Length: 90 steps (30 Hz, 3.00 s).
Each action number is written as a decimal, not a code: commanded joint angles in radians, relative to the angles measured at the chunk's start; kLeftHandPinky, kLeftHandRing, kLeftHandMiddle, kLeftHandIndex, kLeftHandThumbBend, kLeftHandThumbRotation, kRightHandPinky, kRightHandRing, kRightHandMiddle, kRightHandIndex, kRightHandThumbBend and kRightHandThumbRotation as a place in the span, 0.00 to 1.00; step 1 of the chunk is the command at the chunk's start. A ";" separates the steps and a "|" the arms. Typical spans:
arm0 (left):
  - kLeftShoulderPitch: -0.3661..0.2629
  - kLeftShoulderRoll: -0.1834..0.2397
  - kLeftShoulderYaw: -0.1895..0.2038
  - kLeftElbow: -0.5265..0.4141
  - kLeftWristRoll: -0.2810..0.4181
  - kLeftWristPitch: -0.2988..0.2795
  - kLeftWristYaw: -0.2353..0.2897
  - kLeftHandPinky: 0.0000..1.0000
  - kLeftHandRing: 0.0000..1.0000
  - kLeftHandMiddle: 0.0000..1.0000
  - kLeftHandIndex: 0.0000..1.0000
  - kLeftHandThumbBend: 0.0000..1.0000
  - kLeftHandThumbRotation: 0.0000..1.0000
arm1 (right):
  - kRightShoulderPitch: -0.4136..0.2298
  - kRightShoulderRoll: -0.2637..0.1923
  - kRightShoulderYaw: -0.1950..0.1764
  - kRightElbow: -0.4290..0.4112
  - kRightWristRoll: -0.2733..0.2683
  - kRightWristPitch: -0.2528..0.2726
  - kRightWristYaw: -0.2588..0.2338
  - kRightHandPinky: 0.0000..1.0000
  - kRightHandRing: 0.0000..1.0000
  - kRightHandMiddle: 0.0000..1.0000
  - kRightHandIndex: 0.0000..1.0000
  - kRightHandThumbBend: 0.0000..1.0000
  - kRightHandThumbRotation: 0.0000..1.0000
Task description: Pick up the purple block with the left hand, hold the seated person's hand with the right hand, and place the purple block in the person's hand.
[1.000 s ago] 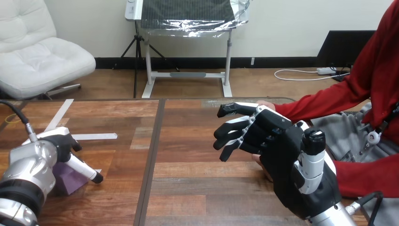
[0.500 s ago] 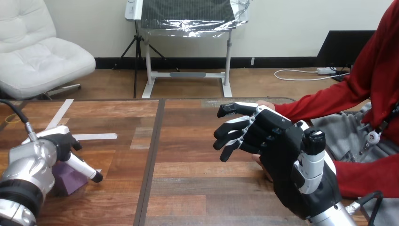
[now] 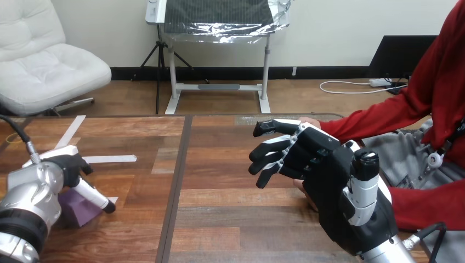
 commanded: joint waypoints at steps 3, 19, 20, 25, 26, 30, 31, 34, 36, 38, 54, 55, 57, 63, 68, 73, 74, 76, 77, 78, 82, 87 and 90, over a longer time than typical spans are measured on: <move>-0.018 0.025 -0.001 -0.048 0.010 0.001 0.010 0.70 0.88 0.91 0.88 0.83 0.27 | -0.053 0.007 -0.011 -0.019 0.008 -0.014 -0.002 0.41 0.55 0.59 0.69 0.94 1.00; -0.021 0.023 0.007 -0.039 0.000 0.006 0.001 0.52 0.84 0.93 0.86 0.81 0.18 | -0.052 0.006 -0.011 -0.021 0.009 -0.014 -0.002 0.41 0.54 0.59 0.68 0.94 1.00; -0.021 0.022 0.008 -0.037 -0.002 0.005 0.001 0.50 0.84 0.93 0.86 0.81 0.17 | -0.052 0.007 -0.011 -0.021 0.009 -0.014 -0.002 0.41 0.54 0.59 0.68 0.94 1.00; -0.020 0.024 0.012 -0.041 -0.011 0.006 -0.006 0.47 0.81 0.91 0.85 0.79 0.13 | -0.051 0.006 -0.012 -0.022 0.009 -0.014 -0.002 0.41 0.54 0.59 0.68 0.94 1.00; -0.020 0.024 0.012 -0.041 -0.013 0.006 -0.007 0.47 0.81 0.91 0.85 0.79 0.12 | -0.051 0.006 -0.012 -0.022 0.010 -0.013 -0.002 0.41 0.54 0.59 0.68 0.94 1.00; -0.020 0.028 0.010 -0.038 -0.013 -0.010 -0.008 0.50 0.80 0.88 0.83 0.78 0.09 | -0.051 0.006 -0.012 -0.021 0.012 -0.015 0.000 0.41 0.54 0.59 0.68 0.94 1.00; -0.019 0.029 0.010 -0.041 -0.013 -0.012 -0.009 0.52 0.80 0.88 0.82 0.77 0.07 | -0.051 0.006 -0.012 -0.021 0.012 -0.015 0.001 0.41 0.54 0.59 0.68 0.94 1.00; -0.018 0.033 0.008 -0.040 -0.012 -0.026 -0.012 0.57 0.81 0.87 0.81 0.75 0.05 | -0.051 0.007 -0.012 -0.022 0.014 -0.014 0.000 0.41 0.54 0.59 0.68 0.93 1.00; -0.017 0.035 0.009 -0.038 -0.013 -0.036 -0.009 0.62 0.83 0.86 0.80 0.73 0.03 | -0.051 0.007 -0.012 -0.022 0.017 -0.013 0.001 0.41 0.54 0.59 0.68 0.93 1.00; -0.016 0.036 0.011 -0.036 -0.014 -0.042 -0.005 0.68 0.83 0.84 0.78 0.69 0.02 | -0.051 0.008 -0.011 -0.022 0.018 -0.013 0.001 0.41 0.55 0.59 0.68 0.93 1.00; -0.001 0.019 0.053 -0.008 -0.067 -0.037 0.073 0.34 0.44 0.54 0.66 0.62 0.00 | -0.051 0.009 -0.011 -0.024 0.011 -0.016 -0.004 0.41 0.55 0.59 0.68 0.93 1.00; -0.001 0.016 0.054 -0.005 -0.069 -0.035 0.078 0.28 0.37 0.49 0.64 0.61 0.00 | -0.051 0.010 -0.011 -0.024 0.009 -0.017 -0.005 0.41 0.54 0.59 0.68 0.93 1.00; -0.001 0.013 0.057 0.003 -0.073 -0.032 0.090 0.24 0.33 0.45 0.63 0.60 0.00 | -0.049 0.010 -0.010 -0.026 0.006 -0.017 -0.008 0.41 0.54 0.59 0.68 0.93 1.00; -0.002 0.007 0.050 0.016 -0.071 -0.033 0.117 0.27 0.37 0.47 0.58 0.58 0.00 | -0.046 0.008 -0.011 -0.031 0.005 -0.017 -0.008 0.41 0.54 0.59 0.68 0.93 1.00; -0.006 0.000 0.046 0.044 -0.069 -0.042 0.147 0.41 0.52 0.58 0.54 0.61 0.00 | -0.045 0.006 -0.013 -0.034 0.009 -0.013 -0.008 0.41 0.54 0.59 0.68 0.93 1.00; -0.008 -0.006 0.045 0.057 -0.070 -0.043 0.171 0.47 0.59 0.63 0.52 0.65 0.00 | -0.044 0.006 -0.015 -0.036 0.005 -0.016 -0.012 0.41 0.54 0.59 0.68 0.93 1.00; -0.008 -0.007 0.045 0.059 -0.070 -0.043 0.174 0.48 0.59 0.64 0.51 0.66 0.00 | -0.043 0.005 -0.015 -0.037 0.004 -0.015 -0.012 0.41 0.54 0.59 0.68 0.93 1.00; -0.009 -0.009 0.044 0.062 -0.070 -0.043 0.179 0.49 0.61 0.65 0.51 0.67 0.00 | -0.043 0.003 -0.016 -0.038 0.007 -0.014 -0.011 0.41 0.54 0.59 0.68 0.93 1.00; -0.010 -0.009 0.044 0.064 -0.070 -0.043 0.181 0.49 0.61 0.65 0.50 0.67 0.00 | -0.043 0.003 -0.016 -0.039 0.008 -0.013 -0.010 0.41 0.54 0.59 0.68 0.93 1.00; -0.011 -0.010 0.044 0.066 -0.070 -0.041 0.180 0.50 0.62 0.66 0.50 0.68 0.00 | -0.043 0.002 -0.016 -0.038 0.010 -0.013 -0.009 0.41 0.54 0.59 0.68 0.94 1.00; -0.014 -0.012 0.048 0.067 -0.076 -0.039 0.175 0.48 0.59 0.63 0.49 0.70 0.00 | -0.044 0.001 -0.017 -0.037 0.012 -0.017 -0.007 0.41 0.54 0.59 0.68 0.94 1.00; -0.014 -0.013 0.052 0.067 -0.085 -0.038 0.173 0.45 0.54 0.59 0.48 0.70 0.00 | -0.045 0.002 -0.018 -0.035 0.011 -0.023 -0.006 0.41 0.54 0.59 0.68 0.93 1.00; -0.016 -0.012 0.047 0.070 -0.086 -0.038 0.172 0.41 0.49 0.54 0.48 0.70 0.00 | -0.045 0.004 -0.018 -0.034 0.011 -0.024 -0.008 0.41 0.54 0.59 0.68 0.93 1.00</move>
